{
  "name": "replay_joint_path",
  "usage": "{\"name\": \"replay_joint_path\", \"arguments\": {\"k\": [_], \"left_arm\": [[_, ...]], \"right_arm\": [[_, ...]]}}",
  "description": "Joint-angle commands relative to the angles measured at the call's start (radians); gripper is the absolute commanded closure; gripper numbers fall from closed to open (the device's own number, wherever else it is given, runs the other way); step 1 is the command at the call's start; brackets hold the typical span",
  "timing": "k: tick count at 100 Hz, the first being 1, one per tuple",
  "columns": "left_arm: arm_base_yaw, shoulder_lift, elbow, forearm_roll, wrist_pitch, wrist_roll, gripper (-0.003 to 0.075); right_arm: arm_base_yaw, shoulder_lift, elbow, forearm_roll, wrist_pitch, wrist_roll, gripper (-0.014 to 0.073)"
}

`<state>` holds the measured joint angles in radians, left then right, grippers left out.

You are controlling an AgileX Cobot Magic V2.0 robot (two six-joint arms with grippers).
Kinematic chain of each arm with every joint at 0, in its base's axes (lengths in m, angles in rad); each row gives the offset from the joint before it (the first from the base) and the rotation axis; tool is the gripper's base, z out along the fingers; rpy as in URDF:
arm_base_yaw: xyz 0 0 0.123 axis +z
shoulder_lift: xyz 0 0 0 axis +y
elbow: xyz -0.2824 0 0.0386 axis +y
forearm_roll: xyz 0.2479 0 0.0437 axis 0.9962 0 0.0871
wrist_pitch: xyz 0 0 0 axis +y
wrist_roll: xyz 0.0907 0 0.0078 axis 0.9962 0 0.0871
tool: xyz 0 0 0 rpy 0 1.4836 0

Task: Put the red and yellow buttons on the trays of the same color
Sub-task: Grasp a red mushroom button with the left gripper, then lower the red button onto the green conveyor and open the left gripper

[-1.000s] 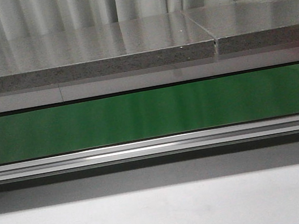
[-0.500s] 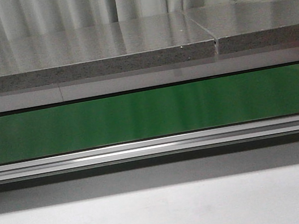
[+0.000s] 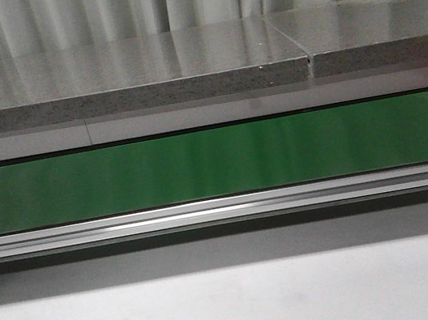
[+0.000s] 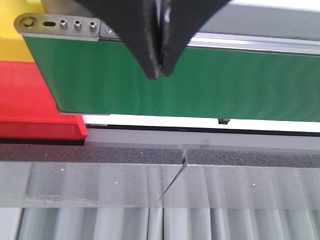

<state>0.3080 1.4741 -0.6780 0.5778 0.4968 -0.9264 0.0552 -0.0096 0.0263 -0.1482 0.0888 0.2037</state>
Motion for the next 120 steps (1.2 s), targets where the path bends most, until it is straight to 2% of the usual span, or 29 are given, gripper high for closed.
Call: {"name": "replay_joint_path", "arguments": {"k": [1,14,24,53,68,81,99,120], "left_arm": [[0.002,-0.031,-0.030,0.024,-0.021,0.000,0.0545],[-0.006,-0.072,-0.030,0.024,-0.015,0.000,0.0675],[-0.034,-0.139,-0.030,0.024,0.002,0.005,0.0740],[-0.145,-0.370,-0.034,0.024,0.086,0.034,0.0739],[-0.193,-0.429,-0.107,0.017,0.141,0.102,0.0739],[-0.224,-0.414,-0.221,-0.055,0.200,0.240,0.0739],[-0.233,-0.346,-0.354,-0.259,0.202,0.463,0.0739],[-0.233,-0.219,-0.411,-0.375,0.204,0.587,0.0739]], "right_arm": [[-0.002,-0.016,-0.010,-0.008,-0.080,-0.001,0.0662],[-0.002,-0.016,-0.010,-0.008,-0.080,-0.001,0.0662],[-0.002,-0.016,-0.010,-0.008,-0.080,-0.001,0.0662],[-0.002,-0.016,-0.010,-0.008,-0.080,-0.001,0.0662],[-0.002,-0.016,-0.010,-0.008,-0.080,-0.001,0.0662],[-0.002,-0.016,-0.010,-0.008,-0.080,-0.001,0.0662],[-0.002,-0.016,-0.010,-0.008,-0.080,-0.001,0.0662],[-0.002,-0.016,-0.010,-0.008,-0.080,-0.001,0.0662]]}}
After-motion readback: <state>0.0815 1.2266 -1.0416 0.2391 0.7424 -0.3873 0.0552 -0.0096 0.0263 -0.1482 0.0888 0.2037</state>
